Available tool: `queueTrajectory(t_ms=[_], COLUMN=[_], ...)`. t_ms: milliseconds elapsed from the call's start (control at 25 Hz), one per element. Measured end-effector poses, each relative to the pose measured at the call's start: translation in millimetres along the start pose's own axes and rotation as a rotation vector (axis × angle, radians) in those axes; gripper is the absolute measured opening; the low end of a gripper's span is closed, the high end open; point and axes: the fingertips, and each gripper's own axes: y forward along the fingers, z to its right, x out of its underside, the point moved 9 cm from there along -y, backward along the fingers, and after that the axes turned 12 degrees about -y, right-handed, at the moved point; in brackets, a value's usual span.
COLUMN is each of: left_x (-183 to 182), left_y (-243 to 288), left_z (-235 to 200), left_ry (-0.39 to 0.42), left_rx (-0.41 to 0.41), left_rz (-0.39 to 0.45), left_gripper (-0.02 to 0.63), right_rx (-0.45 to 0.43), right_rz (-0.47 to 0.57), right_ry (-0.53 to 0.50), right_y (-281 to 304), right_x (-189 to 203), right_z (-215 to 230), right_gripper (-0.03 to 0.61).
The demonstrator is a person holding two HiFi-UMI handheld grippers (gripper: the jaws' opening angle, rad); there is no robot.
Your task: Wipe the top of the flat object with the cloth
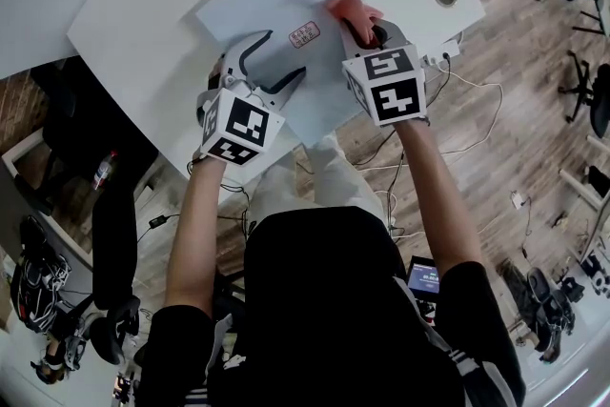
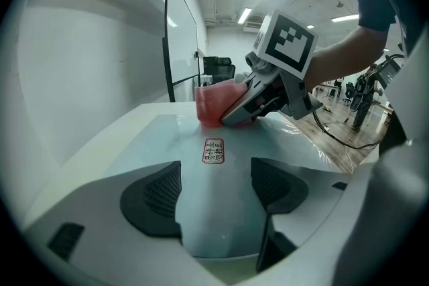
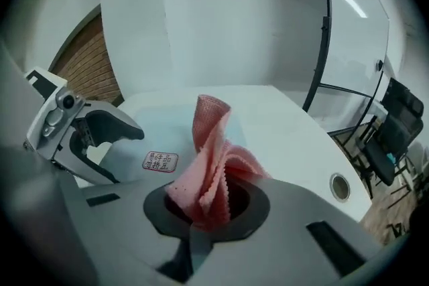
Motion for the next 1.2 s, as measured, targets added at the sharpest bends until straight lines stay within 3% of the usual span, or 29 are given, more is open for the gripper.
queueTrajectory(t_ms=[600, 1200], left_x=[0.7, 0.9], left_y=[1.6, 0.9], left_z=[1.0, 2.4], left_ry=[0.011, 0.022], left_rx=[-0.005, -0.009], left_rz=[-0.001, 0.008], left_gripper=[0.324, 0.324], right_rx=[-0.135, -0.147], right_rz=[0.034, 0.025], right_ry=[-0.087, -0.089], right_y=[17.5, 22.9], right_x=[-29.0, -34.9], right_z=[-56.6, -54.6], right_gripper=[0.046, 0.046])
